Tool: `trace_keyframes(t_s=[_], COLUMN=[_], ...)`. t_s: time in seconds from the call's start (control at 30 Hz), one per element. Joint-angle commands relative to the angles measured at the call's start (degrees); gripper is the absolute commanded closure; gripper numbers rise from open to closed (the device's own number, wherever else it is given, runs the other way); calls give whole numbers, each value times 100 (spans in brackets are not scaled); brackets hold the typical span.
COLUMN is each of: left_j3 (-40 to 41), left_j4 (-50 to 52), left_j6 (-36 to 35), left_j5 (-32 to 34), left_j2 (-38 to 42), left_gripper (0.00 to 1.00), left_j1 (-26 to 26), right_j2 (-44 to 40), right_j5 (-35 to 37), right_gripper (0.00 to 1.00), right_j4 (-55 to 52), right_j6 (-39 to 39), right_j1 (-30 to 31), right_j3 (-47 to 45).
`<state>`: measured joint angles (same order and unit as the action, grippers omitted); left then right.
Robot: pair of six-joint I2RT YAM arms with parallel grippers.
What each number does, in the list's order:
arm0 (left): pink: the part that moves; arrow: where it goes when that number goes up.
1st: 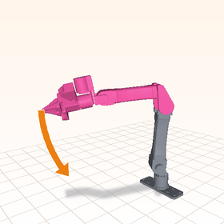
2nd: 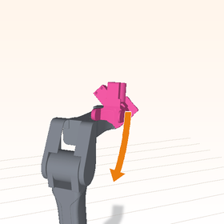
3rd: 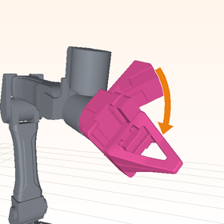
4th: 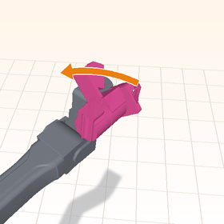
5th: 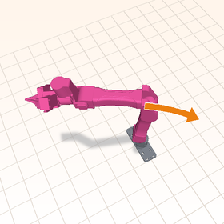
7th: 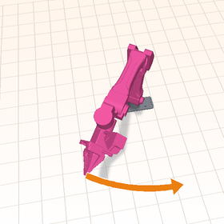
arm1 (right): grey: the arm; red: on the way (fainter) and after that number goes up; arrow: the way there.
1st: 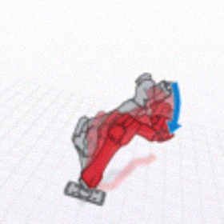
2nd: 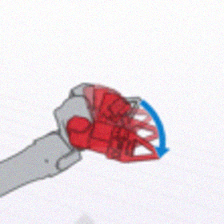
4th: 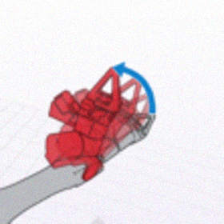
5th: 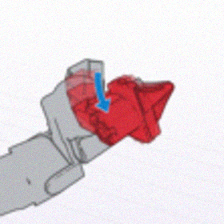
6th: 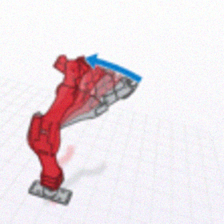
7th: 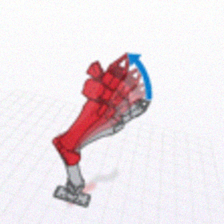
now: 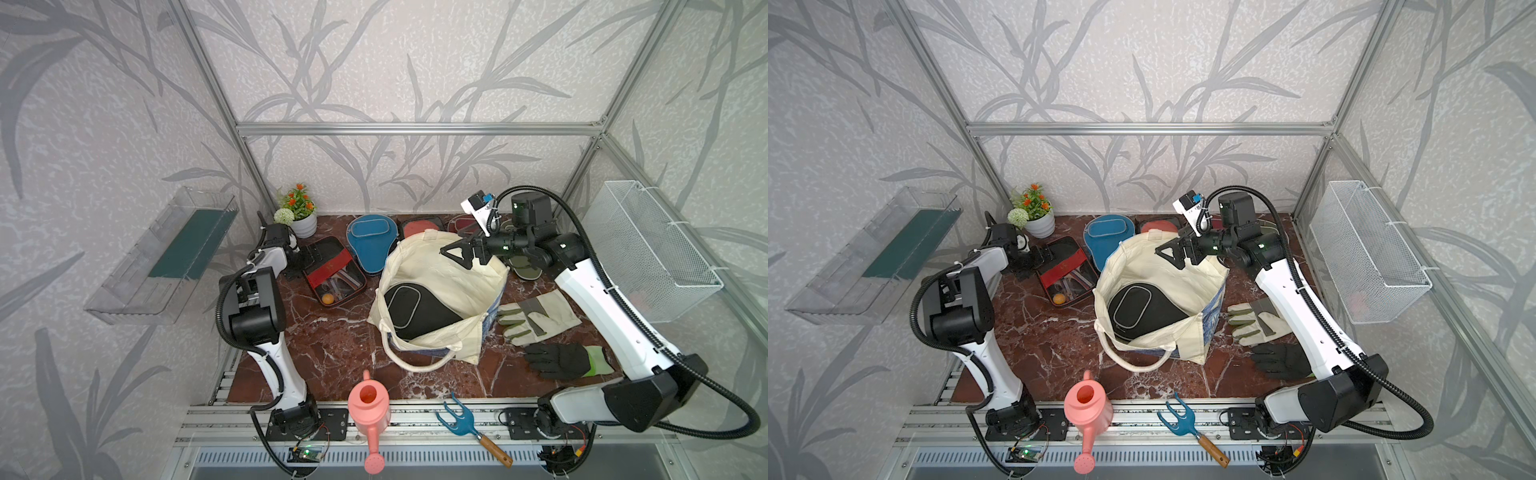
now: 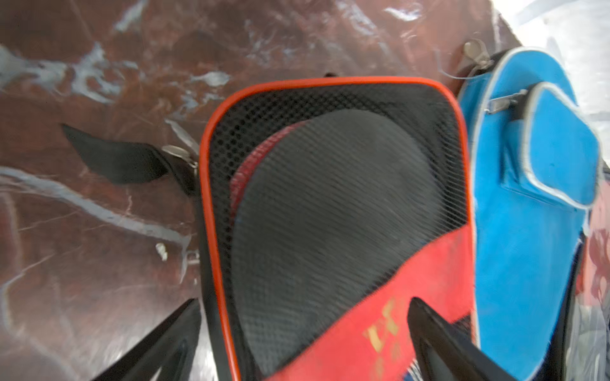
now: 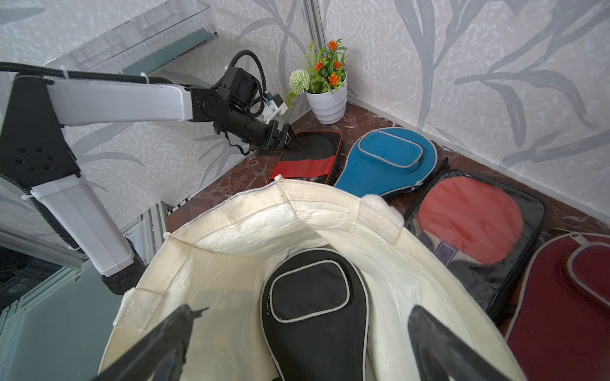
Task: Remove the ping pong set from the canvas bag
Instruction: Place the ping pong set at the center of the board, then adjust the canvas bag at the center of the board.
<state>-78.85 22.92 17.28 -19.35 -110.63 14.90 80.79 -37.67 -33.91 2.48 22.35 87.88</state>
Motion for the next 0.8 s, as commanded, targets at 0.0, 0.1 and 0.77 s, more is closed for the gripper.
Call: trace_keyframes(t_s=[0.0,0.1,0.77], left_j3=[-208,-217,-2027], left_j4=[610,932,2879], left_j6=[-427,-581,-1462], left_j5=[423,610,79], left_j2=[710,1265,1701], left_gripper=[1,1,1], left_j1=[-146,-306,-3937], right_j2=[-180,-316,-750], right_j5=[177,255,1458], right_gripper=[1,1,1], right_j4=[-186,-300,-867], right_j6=[170,244,600], right_j1=[-2,15,761], right_j3=[-84,-183,-781])
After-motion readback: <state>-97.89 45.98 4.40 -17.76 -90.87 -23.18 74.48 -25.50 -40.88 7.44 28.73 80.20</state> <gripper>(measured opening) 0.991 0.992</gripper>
